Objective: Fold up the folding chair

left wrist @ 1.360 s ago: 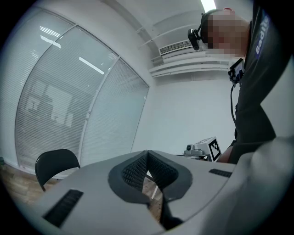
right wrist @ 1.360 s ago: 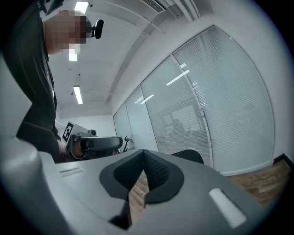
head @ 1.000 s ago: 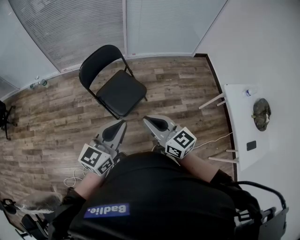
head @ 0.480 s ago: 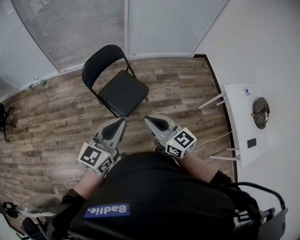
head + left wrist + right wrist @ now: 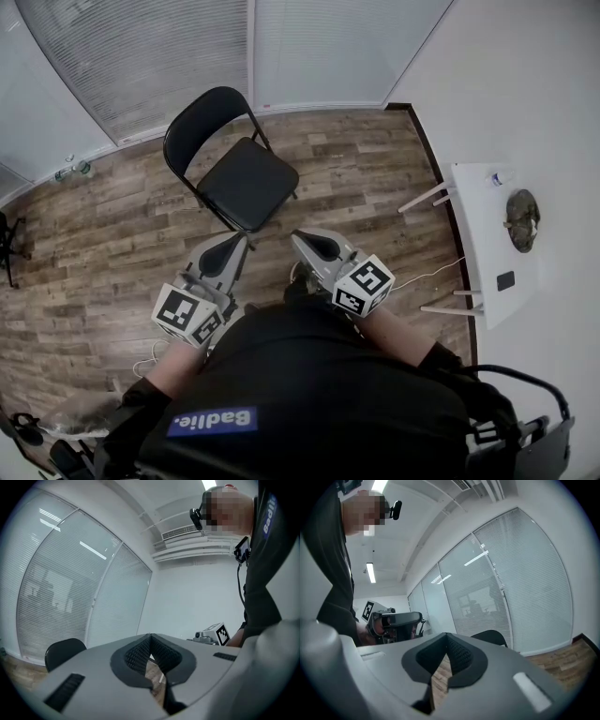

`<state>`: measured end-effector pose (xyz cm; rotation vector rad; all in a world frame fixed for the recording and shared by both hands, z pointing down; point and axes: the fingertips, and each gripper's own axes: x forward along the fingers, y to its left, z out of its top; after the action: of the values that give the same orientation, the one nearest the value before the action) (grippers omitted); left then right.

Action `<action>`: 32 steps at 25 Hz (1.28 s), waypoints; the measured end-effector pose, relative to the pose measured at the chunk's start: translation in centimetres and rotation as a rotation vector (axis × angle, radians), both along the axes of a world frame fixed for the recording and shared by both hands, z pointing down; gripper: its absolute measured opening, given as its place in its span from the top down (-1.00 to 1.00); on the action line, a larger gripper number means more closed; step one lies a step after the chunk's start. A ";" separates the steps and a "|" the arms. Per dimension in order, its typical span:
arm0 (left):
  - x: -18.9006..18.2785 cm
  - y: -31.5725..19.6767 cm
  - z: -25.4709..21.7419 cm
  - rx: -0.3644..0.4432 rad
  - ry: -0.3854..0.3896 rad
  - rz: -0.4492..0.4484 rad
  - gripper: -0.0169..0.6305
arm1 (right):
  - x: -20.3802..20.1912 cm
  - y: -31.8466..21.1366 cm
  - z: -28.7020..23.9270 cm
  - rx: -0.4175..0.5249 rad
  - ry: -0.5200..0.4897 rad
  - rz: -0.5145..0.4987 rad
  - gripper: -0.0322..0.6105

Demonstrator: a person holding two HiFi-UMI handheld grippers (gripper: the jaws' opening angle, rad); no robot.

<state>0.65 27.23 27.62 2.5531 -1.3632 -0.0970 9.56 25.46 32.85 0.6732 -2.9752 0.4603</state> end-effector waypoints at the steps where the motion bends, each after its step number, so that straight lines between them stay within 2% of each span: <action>1: 0.0 -0.6 0.1 0.001 -0.002 -0.004 0.93 | 0.1 -0.6 0.1 -0.002 -0.001 -0.002 0.89; 10: 1.0 -9.0 -0.3 0.007 -0.033 -0.074 0.93 | 1.0 -9.5 0.7 0.009 -0.015 -0.069 0.89; 18: 0.9 -18.0 0.3 -0.017 -0.062 -0.168 0.93 | 1.7 -18.7 2.0 -0.025 -0.029 -0.135 0.89; 24: 0.7 -22.2 1.0 -0.026 -0.077 -0.230 0.93 | 2.6 -22.8 3.4 -0.053 -0.028 -0.167 0.89; 32: -2.0 -25.3 1.4 -0.034 -0.093 -0.230 0.93 | 1.2 -25.6 4.4 -0.082 -0.029 -0.142 0.89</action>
<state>-1.39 1.96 29.02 2.3914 -1.6748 0.0047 10.77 -0.18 37.22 0.4486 -2.9850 0.5827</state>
